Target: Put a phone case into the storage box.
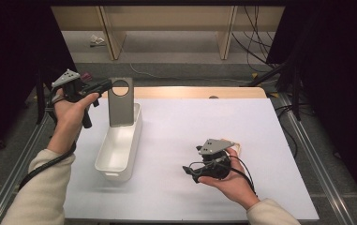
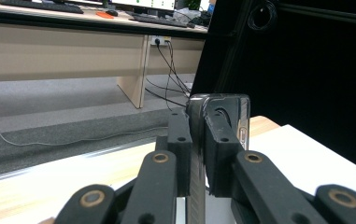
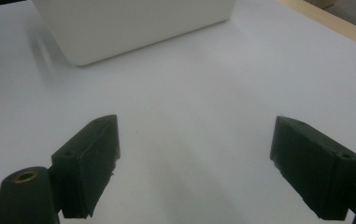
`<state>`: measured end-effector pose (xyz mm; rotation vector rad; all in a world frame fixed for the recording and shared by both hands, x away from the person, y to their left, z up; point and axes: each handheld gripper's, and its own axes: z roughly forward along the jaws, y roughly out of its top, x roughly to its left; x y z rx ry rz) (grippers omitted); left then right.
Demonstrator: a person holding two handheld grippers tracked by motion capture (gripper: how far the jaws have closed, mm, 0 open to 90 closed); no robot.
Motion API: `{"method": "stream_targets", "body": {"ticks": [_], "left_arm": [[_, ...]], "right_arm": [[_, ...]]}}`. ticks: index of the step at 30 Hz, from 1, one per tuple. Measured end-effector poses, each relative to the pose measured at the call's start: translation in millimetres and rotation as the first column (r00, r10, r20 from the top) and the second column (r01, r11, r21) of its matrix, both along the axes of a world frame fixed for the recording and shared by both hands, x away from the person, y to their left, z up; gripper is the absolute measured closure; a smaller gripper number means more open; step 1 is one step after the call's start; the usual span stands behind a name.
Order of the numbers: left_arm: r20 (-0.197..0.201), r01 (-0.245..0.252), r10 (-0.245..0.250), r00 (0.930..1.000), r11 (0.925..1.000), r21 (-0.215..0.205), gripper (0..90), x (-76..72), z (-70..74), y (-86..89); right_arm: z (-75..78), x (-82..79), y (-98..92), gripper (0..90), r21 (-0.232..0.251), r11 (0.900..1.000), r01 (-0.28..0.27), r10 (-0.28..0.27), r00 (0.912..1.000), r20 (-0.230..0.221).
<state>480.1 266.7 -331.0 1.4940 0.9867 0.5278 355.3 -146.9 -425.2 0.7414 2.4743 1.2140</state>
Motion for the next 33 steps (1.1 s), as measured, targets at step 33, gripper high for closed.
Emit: {"method": "stream_targets", "body": {"ticks": [33], "left_arm": [[-0.045,0.0,0.002,0.999,0.9991,0.044,81.7,31.0,-23.2,0.8]], "right_arm": [[-0.2,0.1,0.1,16.7,0.005,1.0,-0.001,0.001,1.0,-0.003]]}}
